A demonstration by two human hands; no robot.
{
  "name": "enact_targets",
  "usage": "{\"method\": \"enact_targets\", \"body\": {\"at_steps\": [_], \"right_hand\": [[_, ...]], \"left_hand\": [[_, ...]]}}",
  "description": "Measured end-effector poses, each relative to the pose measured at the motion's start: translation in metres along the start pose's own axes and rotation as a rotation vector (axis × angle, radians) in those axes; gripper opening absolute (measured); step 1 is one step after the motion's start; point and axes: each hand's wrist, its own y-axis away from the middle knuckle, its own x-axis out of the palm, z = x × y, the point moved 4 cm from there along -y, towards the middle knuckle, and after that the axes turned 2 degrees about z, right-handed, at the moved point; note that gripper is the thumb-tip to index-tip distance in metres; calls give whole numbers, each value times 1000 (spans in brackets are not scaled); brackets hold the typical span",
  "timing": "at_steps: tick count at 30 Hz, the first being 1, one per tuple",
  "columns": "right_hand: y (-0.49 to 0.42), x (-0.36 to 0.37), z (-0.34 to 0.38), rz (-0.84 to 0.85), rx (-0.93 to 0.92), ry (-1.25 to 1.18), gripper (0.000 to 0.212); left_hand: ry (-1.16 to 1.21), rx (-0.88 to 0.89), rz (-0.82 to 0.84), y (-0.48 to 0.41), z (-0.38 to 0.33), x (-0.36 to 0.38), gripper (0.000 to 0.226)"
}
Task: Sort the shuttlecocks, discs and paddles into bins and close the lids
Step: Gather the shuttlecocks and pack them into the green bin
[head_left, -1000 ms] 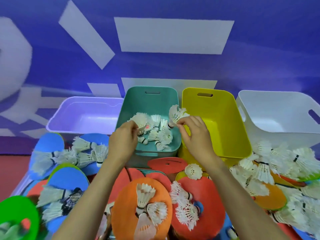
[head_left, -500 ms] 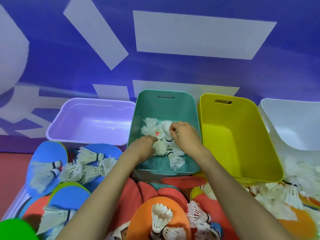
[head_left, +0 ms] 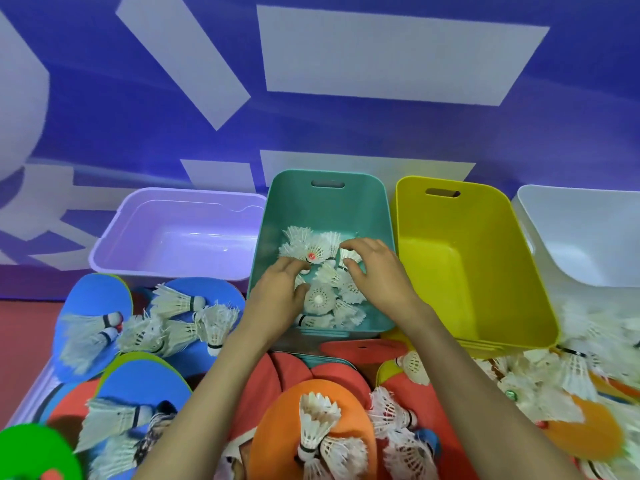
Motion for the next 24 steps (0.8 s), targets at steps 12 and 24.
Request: {"method": "enact_targets", "body": {"at_steps": [12, 24], "right_hand": [[149, -58, -35, -482, -122, -167, 33], [223, -8, -109, -69, 170, -47, 33]], "left_hand": [[98, 456, -266, 90, -103, 40, 17], [-264, 226, 334, 107, -108, 144, 39]]}}
